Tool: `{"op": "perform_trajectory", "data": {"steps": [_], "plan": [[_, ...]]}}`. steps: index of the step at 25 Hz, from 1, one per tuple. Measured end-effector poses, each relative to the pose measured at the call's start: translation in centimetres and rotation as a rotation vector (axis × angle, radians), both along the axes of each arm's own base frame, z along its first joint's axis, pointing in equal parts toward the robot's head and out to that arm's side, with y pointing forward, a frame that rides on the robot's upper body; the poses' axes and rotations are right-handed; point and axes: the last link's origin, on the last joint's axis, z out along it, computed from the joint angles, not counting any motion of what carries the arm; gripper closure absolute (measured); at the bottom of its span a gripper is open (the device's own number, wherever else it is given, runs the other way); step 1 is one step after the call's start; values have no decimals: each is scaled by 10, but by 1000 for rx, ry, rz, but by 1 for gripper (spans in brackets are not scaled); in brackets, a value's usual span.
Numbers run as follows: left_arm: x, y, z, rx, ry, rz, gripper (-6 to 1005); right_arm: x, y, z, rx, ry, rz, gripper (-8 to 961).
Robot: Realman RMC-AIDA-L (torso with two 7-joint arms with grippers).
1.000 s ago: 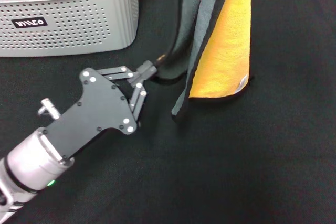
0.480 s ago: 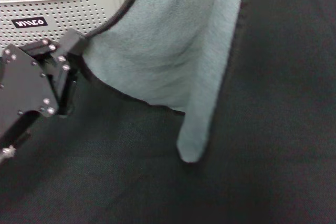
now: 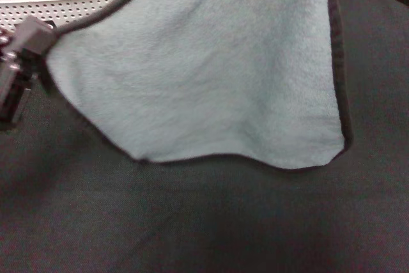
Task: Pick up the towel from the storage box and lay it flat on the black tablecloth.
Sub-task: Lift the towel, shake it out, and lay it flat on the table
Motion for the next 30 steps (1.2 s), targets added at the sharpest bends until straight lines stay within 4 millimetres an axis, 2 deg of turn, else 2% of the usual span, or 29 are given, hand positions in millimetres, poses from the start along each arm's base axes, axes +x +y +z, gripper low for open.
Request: {"op": "perform_trajectory", "data": {"steps": [6,9,14,21,25,30], "plan": [[-1,-4,27,-49,-32,2,1000,9,-13,1,-24,4,-4,952],[0,-5,37,-91,-42,-3,1000,20,-21,0,-47,7,-26,952],[3,-9,43,-119,-26,-15,1000,34,-30,-5,-83,8,-66,952],[9,-9,34,-183,-8,-48,1000,41,-27,-12,-131,21,-88,952],[11,-8,29,-182,-14,-52,999,31,-23,-5,-92,20,-56,952],[4,-4,3,-134,-64,-3,999,14,-19,5,-41,8,-8,952]]}}
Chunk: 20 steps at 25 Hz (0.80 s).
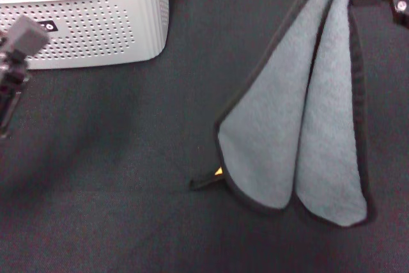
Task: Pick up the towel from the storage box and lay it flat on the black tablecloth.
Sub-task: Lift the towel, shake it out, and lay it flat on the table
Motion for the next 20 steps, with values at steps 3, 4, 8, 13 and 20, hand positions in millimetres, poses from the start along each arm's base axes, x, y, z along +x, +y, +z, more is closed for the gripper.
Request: {"op": "perform_trajectory", "data": {"steps": [3,4,8,13,20], "plan": [[-2,7,-19,0,-19,28,999,-9,3,7,23,-19,32,952],[-1,9,-23,1,-20,28,999,-11,5,9,29,-25,40,952],[11,19,-52,-9,4,-4,999,-24,13,18,42,-55,84,952],[21,28,-71,-4,34,-23,990,-34,23,21,24,-112,132,952],[20,36,-82,15,81,22,966,-49,27,24,-46,-228,265,952]]}}
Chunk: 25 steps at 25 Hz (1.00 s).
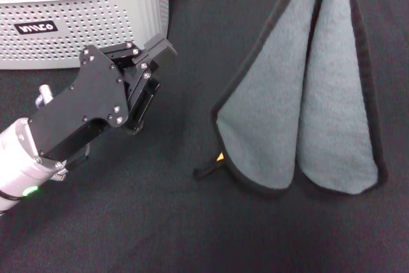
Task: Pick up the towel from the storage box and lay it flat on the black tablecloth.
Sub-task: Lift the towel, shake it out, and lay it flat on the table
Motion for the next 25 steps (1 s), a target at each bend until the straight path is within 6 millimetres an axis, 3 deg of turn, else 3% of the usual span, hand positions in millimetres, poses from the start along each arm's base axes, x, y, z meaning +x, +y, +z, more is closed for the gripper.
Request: {"op": "perform_trajectory", "data": {"steps": [6,15,25], "plan": [[-1,7,-4,11,31,26,963,-13,5,6,16,-67,74,952],[2,19,-8,50,81,32,960,-41,10,31,103,-93,168,952],[8,28,-9,78,120,5,937,-58,17,37,174,-141,202,951]]}}
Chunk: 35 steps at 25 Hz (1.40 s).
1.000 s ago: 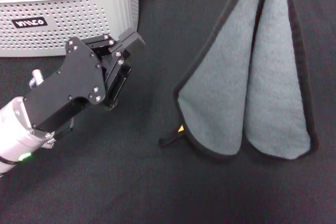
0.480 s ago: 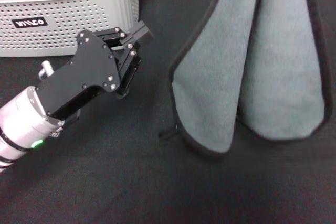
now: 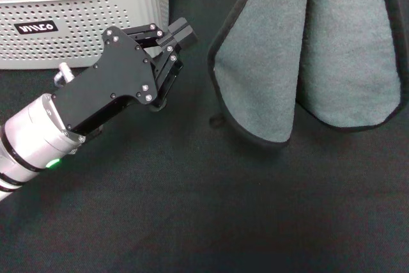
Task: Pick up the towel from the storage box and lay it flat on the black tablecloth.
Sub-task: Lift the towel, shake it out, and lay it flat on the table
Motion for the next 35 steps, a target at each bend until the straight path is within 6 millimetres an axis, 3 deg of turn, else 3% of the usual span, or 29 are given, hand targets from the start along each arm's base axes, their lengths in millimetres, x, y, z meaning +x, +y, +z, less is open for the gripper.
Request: {"op": "perform_trajectory", "data": {"steps": [12,19,23,25,30,35], "plan": [[-2,2,0,9,-4,31,926,-6,-5,0,22,-28,65,951],[-6,3,1,-44,-9,58,790,-8,-10,1,44,-38,92,951],[-16,3,12,-88,-17,90,712,-9,-11,3,63,-36,98,951],[-22,1,20,-107,-21,105,475,-8,-12,6,75,-29,98,951],[-31,-6,32,-142,-34,117,277,-7,-12,8,93,-23,99,951],[-32,-10,33,-269,-20,111,200,-6,-12,10,110,-19,115,951]]}}
